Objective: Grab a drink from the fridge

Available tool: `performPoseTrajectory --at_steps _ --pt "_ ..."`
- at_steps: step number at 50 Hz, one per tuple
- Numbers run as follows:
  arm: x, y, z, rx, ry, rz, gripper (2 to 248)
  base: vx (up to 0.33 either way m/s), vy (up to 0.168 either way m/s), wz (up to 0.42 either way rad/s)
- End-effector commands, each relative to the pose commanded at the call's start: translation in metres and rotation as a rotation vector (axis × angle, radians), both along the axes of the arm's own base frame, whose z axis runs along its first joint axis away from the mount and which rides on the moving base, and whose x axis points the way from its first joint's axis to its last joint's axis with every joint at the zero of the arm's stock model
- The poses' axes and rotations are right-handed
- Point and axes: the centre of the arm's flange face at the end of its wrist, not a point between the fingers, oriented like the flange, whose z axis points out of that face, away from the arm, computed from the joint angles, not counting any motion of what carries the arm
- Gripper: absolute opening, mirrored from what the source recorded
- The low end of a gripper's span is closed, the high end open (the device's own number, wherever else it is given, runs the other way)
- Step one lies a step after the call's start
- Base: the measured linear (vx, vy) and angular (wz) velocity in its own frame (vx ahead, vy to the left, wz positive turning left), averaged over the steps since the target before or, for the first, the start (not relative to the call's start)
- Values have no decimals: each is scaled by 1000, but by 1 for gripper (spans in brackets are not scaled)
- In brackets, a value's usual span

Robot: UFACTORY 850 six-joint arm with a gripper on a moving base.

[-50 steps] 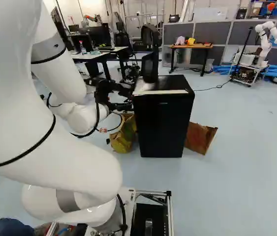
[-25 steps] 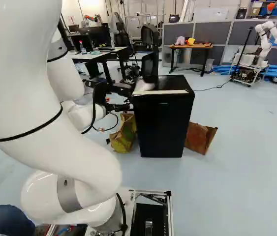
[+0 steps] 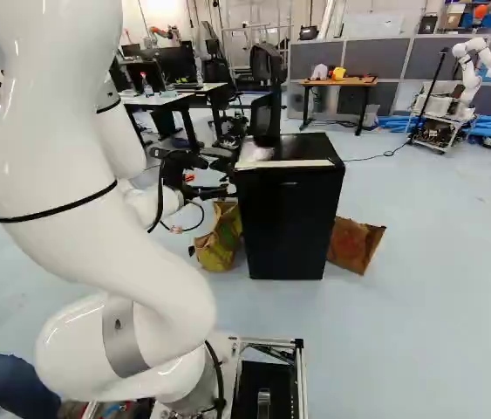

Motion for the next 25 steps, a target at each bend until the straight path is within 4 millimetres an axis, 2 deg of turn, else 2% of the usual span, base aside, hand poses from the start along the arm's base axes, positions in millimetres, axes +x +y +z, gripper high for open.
performPoseTrajectory --at_steps 25 --pt "9 6 -19 -46 -45 -91 247 0 0 0"
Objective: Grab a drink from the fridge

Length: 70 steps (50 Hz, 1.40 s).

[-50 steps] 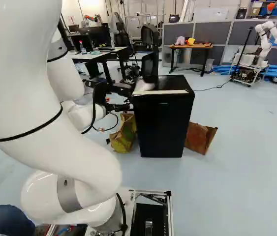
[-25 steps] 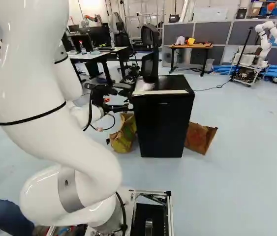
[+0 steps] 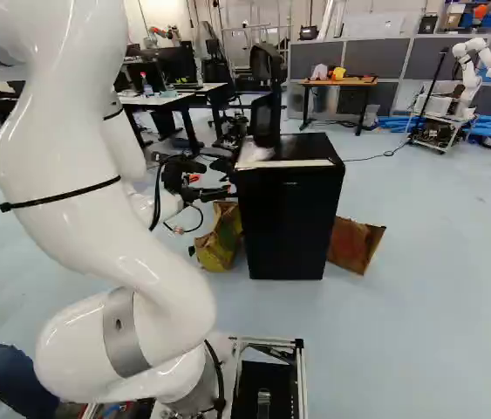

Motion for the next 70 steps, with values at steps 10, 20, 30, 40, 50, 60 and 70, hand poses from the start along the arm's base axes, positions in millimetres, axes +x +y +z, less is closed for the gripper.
performPoseTrajectory --at_steps 10,20,30,40,50,60,70 --pt "3 1 -8 -22 -16 -39 247 0 0 0" --pt "6 2 -17 -46 -33 -79 247 0 0 0" --pt "10 3 -26 -71 -49 -114 247 0 0 0" --pt "15 6 -35 -96 -65 -148 247 0 0 0" --pt "21 9 -45 -122 -82 -182 247 0 0 0" --pt "27 11 -55 -148 -98 -217 247 0 0 0" --pt "34 13 -60 -165 -122 -253 247 0 0 0"
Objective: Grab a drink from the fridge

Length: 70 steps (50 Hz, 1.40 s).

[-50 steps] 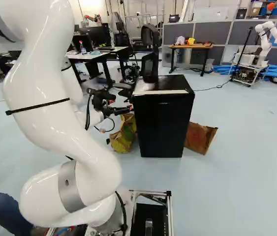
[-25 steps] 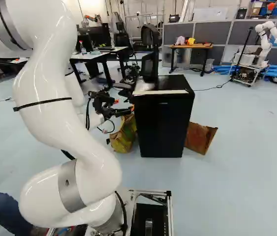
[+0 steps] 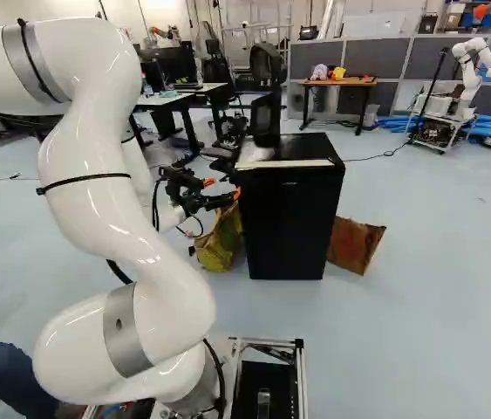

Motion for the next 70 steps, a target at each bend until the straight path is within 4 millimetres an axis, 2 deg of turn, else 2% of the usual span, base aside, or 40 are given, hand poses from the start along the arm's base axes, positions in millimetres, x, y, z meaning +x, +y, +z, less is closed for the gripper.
performPoseTrajectory --at_steps 34,70 --pt "27 9 -1 3 -61 -56 247 0 0 0" --pt "52 9 -4 21 -91 -127 247 0 0 0"
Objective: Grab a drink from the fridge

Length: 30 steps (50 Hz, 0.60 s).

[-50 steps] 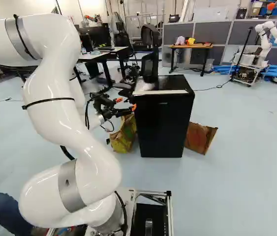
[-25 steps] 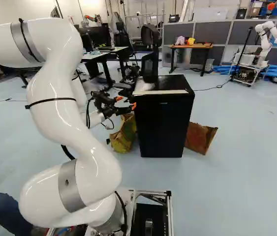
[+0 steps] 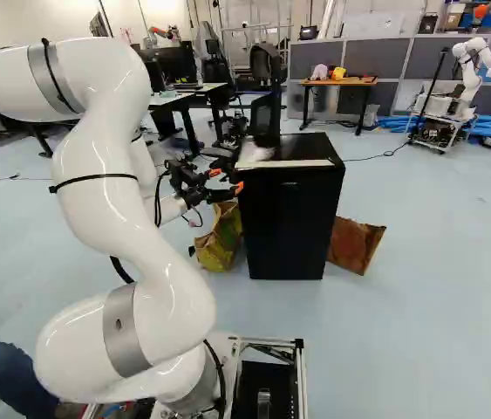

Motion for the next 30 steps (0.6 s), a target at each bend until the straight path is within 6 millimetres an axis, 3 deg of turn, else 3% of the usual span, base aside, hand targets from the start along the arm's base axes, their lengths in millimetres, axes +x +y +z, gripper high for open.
performPoseTrajectory --at_steps 30 --pt "8 -5 -2 17 -2 -62 247 0 0 0"
